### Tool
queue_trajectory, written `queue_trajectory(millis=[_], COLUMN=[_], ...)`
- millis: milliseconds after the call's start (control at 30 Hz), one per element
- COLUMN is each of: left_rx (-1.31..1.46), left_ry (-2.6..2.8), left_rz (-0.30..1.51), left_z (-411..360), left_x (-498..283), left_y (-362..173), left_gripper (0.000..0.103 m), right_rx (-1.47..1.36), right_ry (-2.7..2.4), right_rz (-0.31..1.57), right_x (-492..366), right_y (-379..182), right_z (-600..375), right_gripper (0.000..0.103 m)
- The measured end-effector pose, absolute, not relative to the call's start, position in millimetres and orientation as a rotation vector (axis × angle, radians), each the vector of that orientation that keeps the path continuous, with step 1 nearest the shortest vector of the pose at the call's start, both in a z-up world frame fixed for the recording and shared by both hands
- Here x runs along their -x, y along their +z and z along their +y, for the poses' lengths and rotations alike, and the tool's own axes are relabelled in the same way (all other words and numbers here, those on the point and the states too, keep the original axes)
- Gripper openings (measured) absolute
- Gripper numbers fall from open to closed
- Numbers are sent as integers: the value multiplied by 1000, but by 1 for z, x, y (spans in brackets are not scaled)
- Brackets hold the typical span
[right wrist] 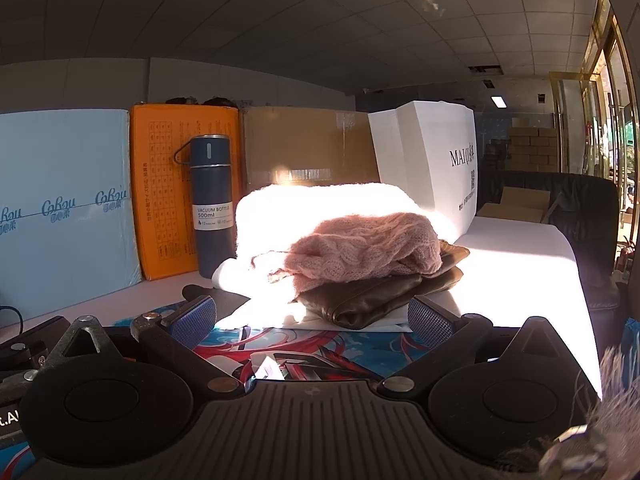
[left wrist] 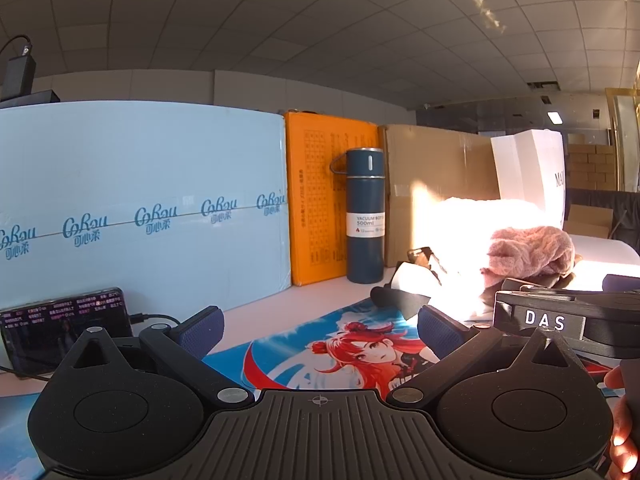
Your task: Fold clothes
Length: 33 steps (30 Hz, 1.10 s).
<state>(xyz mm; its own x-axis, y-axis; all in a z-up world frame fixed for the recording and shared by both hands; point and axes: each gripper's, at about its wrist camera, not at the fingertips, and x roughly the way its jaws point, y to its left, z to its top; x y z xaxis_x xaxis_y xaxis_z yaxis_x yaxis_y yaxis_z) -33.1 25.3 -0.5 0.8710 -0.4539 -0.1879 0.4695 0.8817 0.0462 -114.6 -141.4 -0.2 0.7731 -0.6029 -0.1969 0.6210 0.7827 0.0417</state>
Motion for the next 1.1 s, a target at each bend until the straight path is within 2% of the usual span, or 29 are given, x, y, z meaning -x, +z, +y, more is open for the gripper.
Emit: queue_trajectory(millis=[1100], left_rx=[-89], left_ry=[-486], left_rz=[183], left_z=[25], left_x=[30], left_y=[-1], left_gripper=[103], right_rx=[-108], right_ry=[-660], right_rz=[176], right_x=[116], right_y=[0], right_z=[-142], right_gripper=[103])
